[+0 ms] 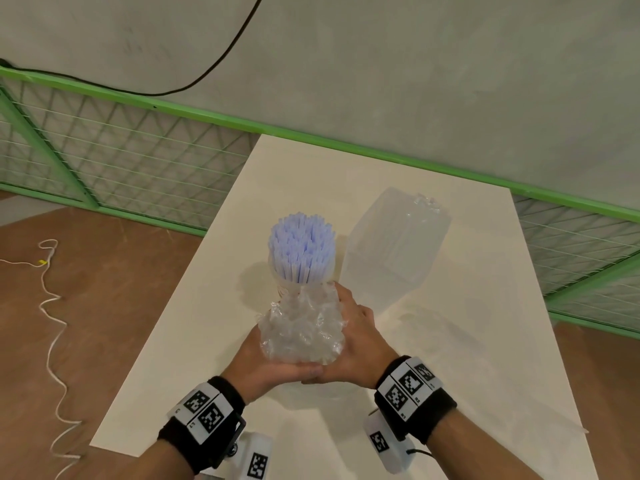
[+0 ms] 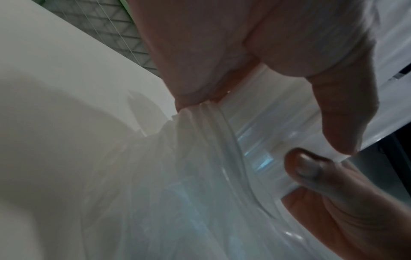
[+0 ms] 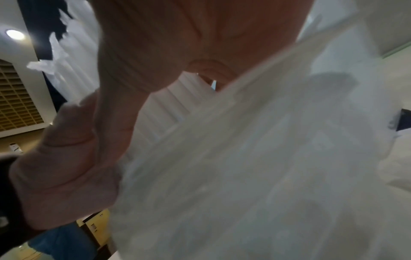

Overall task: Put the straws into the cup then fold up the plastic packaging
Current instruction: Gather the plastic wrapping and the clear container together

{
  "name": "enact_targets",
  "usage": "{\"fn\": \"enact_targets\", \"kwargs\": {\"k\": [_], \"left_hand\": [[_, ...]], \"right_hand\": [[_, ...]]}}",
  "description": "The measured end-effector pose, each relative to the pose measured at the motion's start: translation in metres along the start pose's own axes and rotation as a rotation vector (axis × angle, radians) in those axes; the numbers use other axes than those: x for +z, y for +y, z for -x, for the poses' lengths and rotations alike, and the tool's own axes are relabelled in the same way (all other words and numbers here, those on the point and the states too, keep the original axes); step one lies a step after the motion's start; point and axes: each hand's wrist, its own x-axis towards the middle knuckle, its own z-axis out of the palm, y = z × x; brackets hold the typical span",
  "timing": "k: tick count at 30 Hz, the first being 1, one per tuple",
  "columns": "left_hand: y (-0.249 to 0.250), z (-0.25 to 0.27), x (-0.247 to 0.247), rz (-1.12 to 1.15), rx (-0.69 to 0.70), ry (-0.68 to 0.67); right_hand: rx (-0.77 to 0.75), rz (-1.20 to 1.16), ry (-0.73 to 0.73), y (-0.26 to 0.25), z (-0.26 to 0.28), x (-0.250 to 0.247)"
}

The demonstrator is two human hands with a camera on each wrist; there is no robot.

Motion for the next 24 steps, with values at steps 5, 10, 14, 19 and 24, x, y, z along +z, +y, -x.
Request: {"fn": "enact_targets", "kwargs": {"k": [5,10,14,19,24], "left_hand": [[0.001,-0.003,-0.002,-0.015,0.021,0.013],[0.001,-0.004,-0.005,-0.014,0.013,0.042],[-0.002,-0.005,-0.003,-0.026,-0.025,0.066],[-0.003,-0.010,0.000,-0.062,-0.032,0.118],[-0.001,-0.003,-0.005,0.003,-0.002,0.071]], "right_hand": [[-0.048,-0.018,-0.077,-0.006,0.003,-0.017],[-0.055,-0.084,-0.072,-0.011,0.017,-0.035],[-0.097,-0.066,0.014,-0.016,0.023,-0.035],[-0.155,0.000,0.198,-0.016,0.031,-0.031],[-0.276,0.100,0.332,-0.007,0.047,-0.007]]}}
